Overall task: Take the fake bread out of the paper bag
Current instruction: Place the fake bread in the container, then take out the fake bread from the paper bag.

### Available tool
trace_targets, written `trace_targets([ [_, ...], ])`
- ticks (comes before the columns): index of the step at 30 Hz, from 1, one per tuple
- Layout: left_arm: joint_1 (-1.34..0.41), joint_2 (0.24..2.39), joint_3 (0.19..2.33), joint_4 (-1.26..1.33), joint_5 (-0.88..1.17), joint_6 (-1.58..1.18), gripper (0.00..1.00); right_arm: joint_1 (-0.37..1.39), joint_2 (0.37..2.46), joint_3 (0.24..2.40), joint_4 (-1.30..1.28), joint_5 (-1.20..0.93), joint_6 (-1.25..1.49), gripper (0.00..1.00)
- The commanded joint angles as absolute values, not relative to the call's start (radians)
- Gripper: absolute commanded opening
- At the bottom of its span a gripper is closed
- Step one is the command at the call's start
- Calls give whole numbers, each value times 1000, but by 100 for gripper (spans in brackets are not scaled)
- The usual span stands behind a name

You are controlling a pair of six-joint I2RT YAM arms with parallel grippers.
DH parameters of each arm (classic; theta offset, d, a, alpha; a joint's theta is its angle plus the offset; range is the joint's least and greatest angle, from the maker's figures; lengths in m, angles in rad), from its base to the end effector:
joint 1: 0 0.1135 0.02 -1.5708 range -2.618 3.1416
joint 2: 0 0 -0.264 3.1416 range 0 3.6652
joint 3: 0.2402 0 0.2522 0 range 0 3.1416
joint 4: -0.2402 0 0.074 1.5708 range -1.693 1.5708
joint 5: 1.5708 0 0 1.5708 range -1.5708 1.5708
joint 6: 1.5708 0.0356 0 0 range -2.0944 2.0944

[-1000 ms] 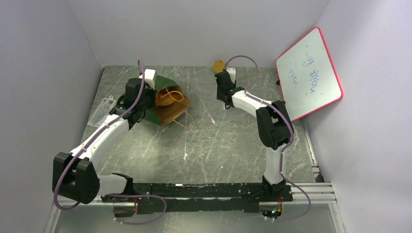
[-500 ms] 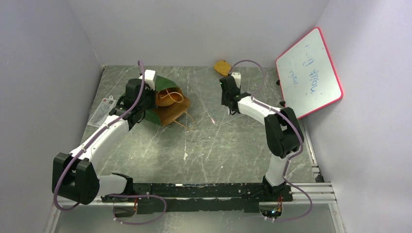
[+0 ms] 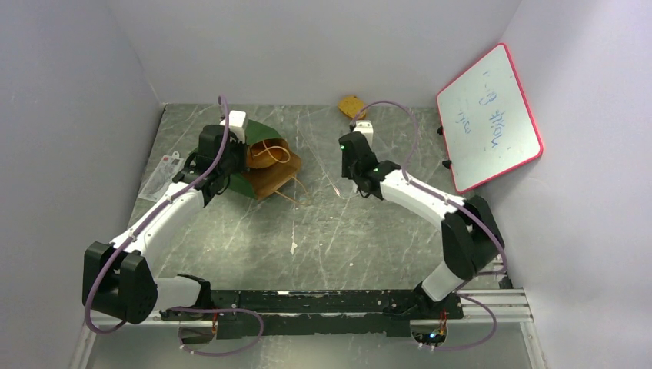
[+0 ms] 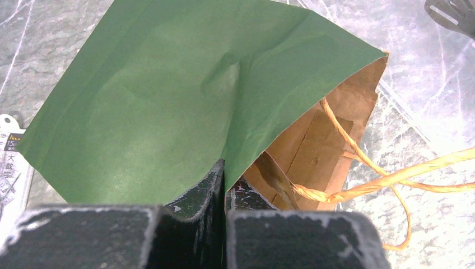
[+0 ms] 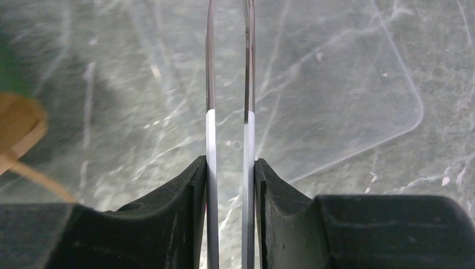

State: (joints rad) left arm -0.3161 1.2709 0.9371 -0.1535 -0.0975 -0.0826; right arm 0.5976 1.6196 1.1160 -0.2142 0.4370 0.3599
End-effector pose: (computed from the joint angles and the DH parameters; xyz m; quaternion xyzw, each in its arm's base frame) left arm 0.2765 -0.0868 0.2909 0.0747 0.8529 -0.0611 0.5131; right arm 0.3031 0.1881 0.2416 -0.0163 0.8931 0.0109 0.4494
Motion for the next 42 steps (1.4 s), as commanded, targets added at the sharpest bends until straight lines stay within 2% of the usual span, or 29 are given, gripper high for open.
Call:
trace_targets([
  [1,-319,1264,927,-106,-91,-78,7,676,1498,1097,-253,491,382,35],
  [7,-319,1264,916,-100,-92,-78,7,793,1370,1074,-338,502,426,34],
  [19,-319,1265,912,-96,-90,-77,7,911,1226,1040,-438,353,548,33],
  [31,-319,1267,922,-100,-84,-75,7,984,1229,1019,-405,262,614,33],
  [42,-319,1249,915,-103,-54,-72,7,993,1333,1028,-267,232,615,35],
])
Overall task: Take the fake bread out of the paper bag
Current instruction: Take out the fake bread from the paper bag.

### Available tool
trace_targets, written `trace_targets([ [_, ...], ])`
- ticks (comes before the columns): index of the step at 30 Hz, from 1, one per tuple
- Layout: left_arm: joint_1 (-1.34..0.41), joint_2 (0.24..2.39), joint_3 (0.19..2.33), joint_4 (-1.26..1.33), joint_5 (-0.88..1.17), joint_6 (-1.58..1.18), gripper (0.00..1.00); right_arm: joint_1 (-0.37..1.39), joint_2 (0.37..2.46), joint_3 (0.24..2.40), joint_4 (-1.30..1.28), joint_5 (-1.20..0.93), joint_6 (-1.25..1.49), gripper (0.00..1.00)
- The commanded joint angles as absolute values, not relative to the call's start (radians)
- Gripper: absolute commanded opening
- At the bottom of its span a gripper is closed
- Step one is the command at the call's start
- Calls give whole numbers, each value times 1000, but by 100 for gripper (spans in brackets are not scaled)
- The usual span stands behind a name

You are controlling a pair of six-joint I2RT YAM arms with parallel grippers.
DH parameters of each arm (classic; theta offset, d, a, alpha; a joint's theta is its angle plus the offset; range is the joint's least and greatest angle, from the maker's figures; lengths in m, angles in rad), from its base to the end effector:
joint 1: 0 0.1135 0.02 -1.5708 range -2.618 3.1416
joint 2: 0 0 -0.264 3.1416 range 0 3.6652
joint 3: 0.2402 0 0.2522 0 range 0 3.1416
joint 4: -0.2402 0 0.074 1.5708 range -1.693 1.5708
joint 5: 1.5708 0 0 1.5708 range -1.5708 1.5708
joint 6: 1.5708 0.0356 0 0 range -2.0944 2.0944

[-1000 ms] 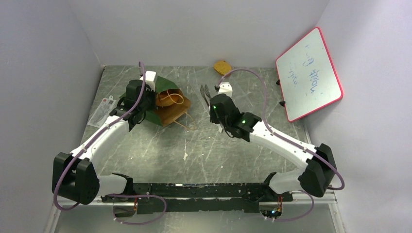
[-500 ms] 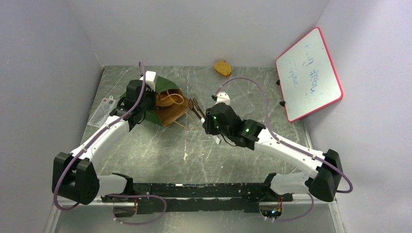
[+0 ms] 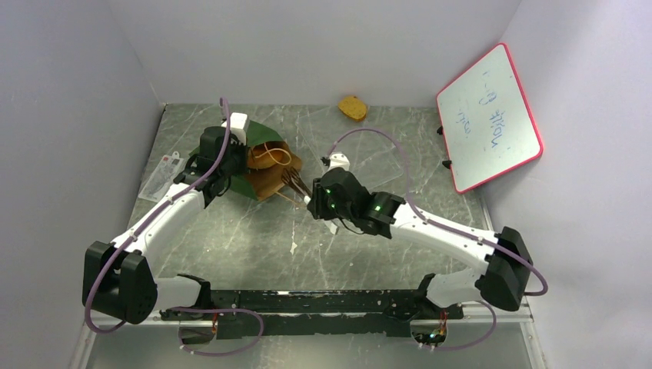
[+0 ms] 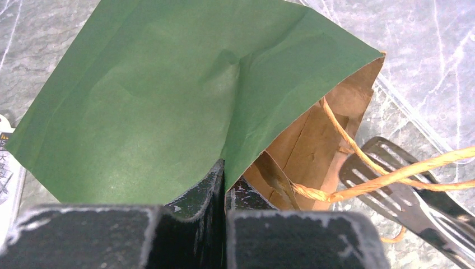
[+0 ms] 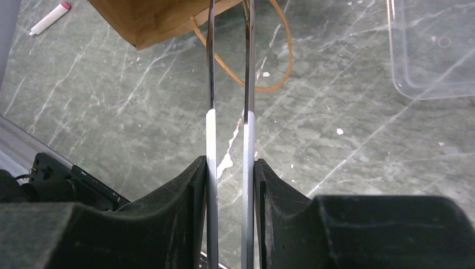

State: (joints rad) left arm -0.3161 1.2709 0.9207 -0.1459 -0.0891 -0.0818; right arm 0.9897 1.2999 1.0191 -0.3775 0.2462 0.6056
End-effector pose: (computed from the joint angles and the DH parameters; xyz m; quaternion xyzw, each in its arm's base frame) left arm 0.2756 -0.0868 0.2859 0.0777 0.8550 -0.0636 0.5088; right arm 0.1649 0.2353 0.2912 -0.1169 0.8849 0.2360 0.3843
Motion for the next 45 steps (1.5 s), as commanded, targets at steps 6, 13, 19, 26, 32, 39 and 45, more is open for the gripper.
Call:
trace_targets([
  [6,-321,1236,908,-103,-37,-76,7,959,1416,1043,-182,186,624,37],
  [13,-322,1225,899,-102,-26,-82,7,875,1455,1037,-107,116,647,39],
  [19,-324,1216,890,-99,-22,-84,7,810,1479,1013,-31,23,681,41],
  [26,-328,1217,895,-98,-14,-87,7,784,1532,984,16,-63,725,44],
  [32,-331,1215,897,-99,-15,-87,7,774,1523,940,30,-67,761,47],
  [39,-336,1211,887,-92,-10,-95,7,758,1527,874,124,-116,838,49],
  [45,-351,1209,884,-96,-14,-94,7,739,1562,882,181,-170,889,49],
])
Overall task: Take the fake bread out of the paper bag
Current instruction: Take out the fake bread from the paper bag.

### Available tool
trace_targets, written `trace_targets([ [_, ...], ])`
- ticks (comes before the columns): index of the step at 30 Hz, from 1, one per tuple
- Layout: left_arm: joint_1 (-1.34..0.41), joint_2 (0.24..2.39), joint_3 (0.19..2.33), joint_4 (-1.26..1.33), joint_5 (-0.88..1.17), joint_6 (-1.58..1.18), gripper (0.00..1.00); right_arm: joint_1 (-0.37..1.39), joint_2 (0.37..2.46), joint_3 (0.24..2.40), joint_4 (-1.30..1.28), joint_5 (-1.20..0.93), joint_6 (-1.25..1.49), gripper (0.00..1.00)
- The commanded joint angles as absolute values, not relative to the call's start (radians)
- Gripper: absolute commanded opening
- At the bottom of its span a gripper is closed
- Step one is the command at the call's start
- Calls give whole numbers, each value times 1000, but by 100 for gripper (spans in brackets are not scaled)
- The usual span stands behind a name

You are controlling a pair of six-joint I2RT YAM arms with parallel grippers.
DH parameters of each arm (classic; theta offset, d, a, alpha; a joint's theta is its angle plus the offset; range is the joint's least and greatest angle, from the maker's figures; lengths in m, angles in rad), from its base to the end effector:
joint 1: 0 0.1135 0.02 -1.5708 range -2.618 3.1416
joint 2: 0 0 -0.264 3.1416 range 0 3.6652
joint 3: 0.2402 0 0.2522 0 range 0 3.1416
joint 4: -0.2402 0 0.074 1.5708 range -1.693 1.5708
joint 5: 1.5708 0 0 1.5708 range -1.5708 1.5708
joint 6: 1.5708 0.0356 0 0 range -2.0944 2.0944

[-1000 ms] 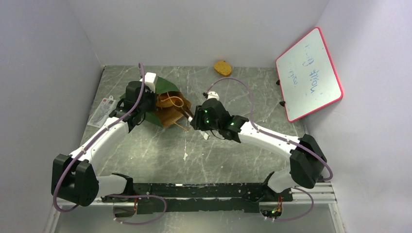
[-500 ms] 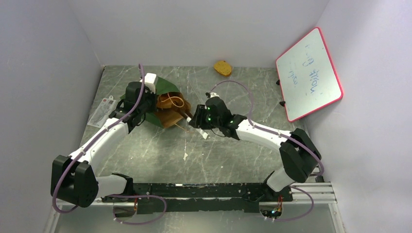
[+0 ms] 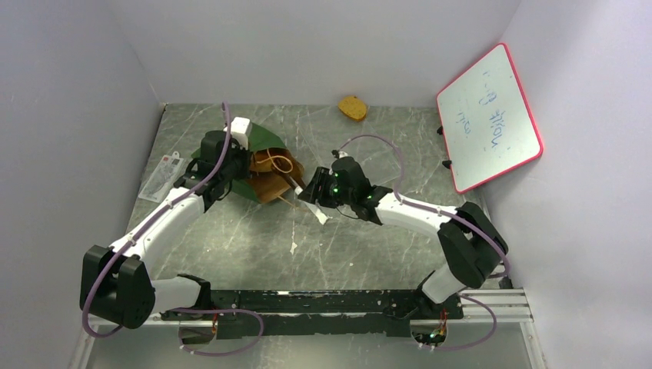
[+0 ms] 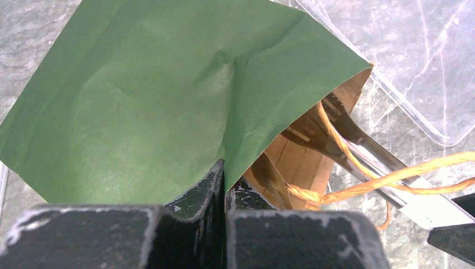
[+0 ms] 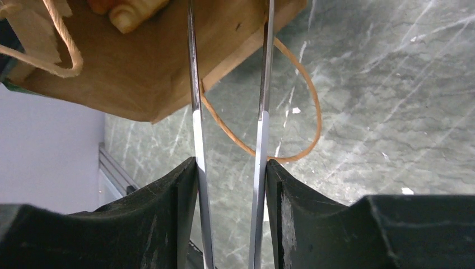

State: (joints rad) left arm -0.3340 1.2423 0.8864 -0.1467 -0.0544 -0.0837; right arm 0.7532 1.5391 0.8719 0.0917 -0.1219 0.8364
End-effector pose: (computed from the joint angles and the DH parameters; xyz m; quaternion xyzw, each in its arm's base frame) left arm 0.2664 -0.0904 0.2815 0.0937 0.8554 -0.0826 0.5027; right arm 0.2399 0.2309 0.2134 0.0074 0.8775 0.3776 0.2955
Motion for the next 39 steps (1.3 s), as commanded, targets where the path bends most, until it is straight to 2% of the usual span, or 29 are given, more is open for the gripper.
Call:
trace_targets([
  [1,-352,1209,884,-97,-15,-94,7,736,1568,887,183,-180,894,50],
  [9,-367,1199,873,-98,-24,-96,7,706,1607,913,187,-242,928,50],
  [17,-380,1200,867,-96,-41,-97,7,665,1625,851,313,-336,1062,51],
  [39,-389,1190,881,-114,-44,-72,7,633,1733,933,321,-464,1089,54],
])
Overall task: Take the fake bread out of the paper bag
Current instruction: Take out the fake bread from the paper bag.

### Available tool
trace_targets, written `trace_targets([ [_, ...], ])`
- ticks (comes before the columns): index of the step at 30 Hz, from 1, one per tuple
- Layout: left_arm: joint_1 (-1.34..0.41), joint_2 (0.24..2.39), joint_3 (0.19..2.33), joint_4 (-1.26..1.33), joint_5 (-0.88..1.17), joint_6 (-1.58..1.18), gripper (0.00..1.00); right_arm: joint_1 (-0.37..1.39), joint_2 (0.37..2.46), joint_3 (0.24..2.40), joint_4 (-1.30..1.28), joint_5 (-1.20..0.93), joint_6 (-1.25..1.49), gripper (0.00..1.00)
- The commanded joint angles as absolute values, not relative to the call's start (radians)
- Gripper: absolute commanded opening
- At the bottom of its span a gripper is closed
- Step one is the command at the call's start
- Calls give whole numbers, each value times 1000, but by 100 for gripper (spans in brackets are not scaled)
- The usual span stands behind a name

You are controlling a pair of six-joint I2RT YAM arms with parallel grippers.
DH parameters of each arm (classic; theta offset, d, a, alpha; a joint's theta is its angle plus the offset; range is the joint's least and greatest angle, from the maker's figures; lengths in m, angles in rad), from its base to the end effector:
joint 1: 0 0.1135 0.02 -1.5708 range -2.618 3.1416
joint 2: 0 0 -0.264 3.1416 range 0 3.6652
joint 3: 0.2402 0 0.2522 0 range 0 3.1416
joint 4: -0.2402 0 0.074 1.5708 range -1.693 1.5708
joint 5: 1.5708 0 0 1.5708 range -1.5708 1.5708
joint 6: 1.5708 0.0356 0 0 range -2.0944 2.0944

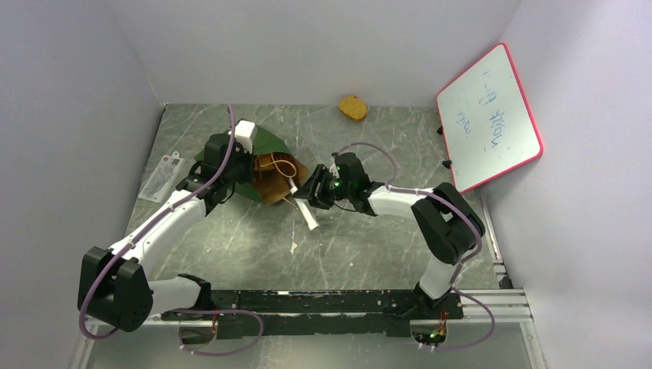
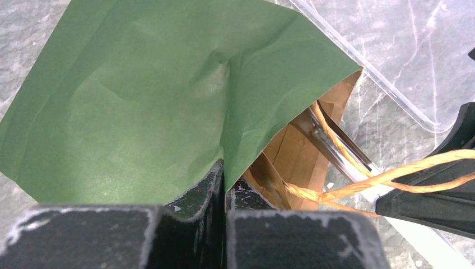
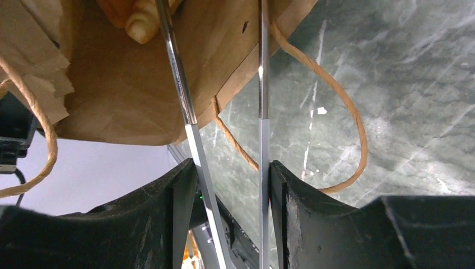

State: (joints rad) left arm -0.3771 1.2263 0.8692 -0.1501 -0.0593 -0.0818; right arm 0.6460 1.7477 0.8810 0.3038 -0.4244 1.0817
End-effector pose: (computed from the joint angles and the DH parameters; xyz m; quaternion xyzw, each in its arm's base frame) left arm 0.2584 -0.1001 0.2794 0.1119 0.8544 -0.0904 0.4994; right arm 0.2793 0.2289 0.1687 0.0857 0.8578 0.4787 0.1664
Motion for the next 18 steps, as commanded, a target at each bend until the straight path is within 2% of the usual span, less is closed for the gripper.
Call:
trace_targets([
  [1,-390,1188,879,-115,-44,-73,7,630,1728,939,303,-467,1085,54],
  [18,-406,1142,839,-109,-19,-79,7,604,1868,1067,314,-570,1103,53],
])
